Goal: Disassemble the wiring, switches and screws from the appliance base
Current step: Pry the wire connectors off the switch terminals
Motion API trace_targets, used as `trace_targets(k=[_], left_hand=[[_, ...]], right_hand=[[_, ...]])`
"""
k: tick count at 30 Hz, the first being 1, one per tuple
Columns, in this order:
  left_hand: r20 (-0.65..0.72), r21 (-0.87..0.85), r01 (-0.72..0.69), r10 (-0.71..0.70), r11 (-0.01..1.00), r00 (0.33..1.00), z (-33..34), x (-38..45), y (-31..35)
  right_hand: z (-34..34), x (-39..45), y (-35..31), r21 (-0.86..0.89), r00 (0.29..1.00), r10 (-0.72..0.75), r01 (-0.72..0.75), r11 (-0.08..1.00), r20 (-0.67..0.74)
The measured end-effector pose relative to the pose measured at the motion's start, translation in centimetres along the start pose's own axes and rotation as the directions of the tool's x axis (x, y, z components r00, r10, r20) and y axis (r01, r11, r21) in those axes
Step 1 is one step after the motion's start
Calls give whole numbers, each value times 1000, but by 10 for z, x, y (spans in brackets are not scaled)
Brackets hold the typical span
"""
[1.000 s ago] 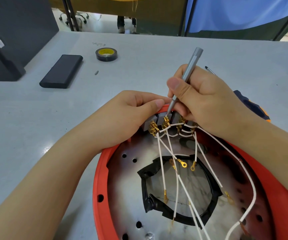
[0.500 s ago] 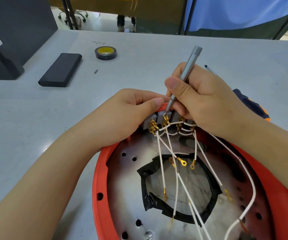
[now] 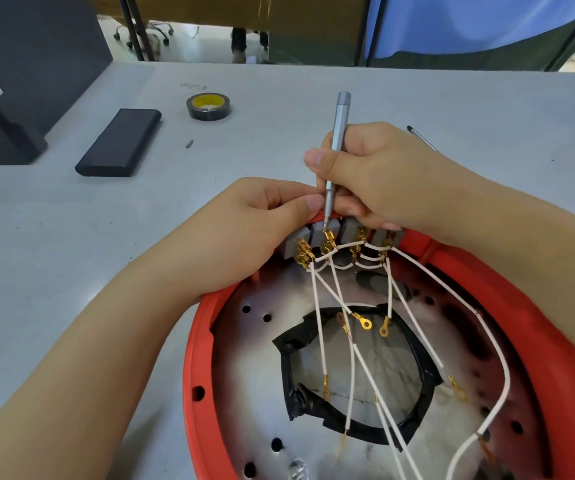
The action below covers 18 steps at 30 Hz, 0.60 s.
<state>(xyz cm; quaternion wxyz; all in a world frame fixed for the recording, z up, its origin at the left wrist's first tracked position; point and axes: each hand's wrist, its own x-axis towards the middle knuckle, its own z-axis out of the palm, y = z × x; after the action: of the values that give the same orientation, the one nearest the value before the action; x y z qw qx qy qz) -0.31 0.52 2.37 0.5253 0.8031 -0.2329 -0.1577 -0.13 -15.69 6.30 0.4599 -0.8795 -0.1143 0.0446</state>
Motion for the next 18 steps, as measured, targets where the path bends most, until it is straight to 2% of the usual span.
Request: trace_targets(k=[6, 13, 18], left_hand=[[-32, 54, 5, -3, 999, 999, -1, -1, 0], [15, -37, -24, 25, 999, 1000, 1, 0, -1], [15, -10, -25, 25, 1000, 1000, 0, 0, -2]], right_hand=[[0, 2, 1, 12, 1000, 27, -27, 1000, 17], [7, -18, 11, -3, 973, -194, 195, 981, -125], [7, -17, 10, -35, 971, -205, 202, 979, -124]])
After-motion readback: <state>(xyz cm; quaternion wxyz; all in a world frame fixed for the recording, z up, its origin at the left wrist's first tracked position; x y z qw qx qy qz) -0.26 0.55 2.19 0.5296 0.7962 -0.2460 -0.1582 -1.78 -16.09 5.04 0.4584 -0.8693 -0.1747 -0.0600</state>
